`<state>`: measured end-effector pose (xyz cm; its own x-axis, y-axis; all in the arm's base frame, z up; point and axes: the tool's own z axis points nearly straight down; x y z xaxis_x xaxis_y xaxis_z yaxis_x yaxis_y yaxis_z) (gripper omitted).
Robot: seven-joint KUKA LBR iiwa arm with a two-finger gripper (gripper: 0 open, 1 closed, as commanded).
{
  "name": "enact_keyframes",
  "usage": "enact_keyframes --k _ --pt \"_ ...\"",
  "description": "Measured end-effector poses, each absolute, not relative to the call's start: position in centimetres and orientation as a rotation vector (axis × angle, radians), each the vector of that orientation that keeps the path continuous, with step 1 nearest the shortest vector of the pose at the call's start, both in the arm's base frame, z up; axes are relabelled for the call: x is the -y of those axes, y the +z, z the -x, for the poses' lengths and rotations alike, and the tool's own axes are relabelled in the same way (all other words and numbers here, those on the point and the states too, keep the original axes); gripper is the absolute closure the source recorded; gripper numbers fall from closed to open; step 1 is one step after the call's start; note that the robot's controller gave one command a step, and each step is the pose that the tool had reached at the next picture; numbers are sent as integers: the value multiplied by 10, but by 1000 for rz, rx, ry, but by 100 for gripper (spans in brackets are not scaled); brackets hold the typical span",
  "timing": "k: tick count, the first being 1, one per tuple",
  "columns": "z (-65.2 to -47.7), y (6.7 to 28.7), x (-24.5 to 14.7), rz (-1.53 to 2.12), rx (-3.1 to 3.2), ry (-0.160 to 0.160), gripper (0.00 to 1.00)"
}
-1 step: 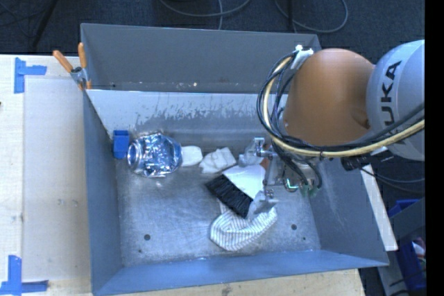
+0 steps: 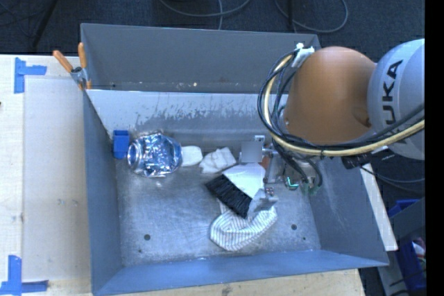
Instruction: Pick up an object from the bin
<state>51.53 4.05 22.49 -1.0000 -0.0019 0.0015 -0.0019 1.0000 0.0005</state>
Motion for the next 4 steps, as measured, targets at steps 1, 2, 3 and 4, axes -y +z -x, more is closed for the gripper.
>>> enact_keyframes --k 1,2,3,4 --pt "-521 190 -40 -121 3143 0 0" --pt "-523 131 -35 -454 3112 0 0" --pt "-545 80 -36 -793 3014 3 100" --pt "-545 80 -36 -792 3014 2 100"
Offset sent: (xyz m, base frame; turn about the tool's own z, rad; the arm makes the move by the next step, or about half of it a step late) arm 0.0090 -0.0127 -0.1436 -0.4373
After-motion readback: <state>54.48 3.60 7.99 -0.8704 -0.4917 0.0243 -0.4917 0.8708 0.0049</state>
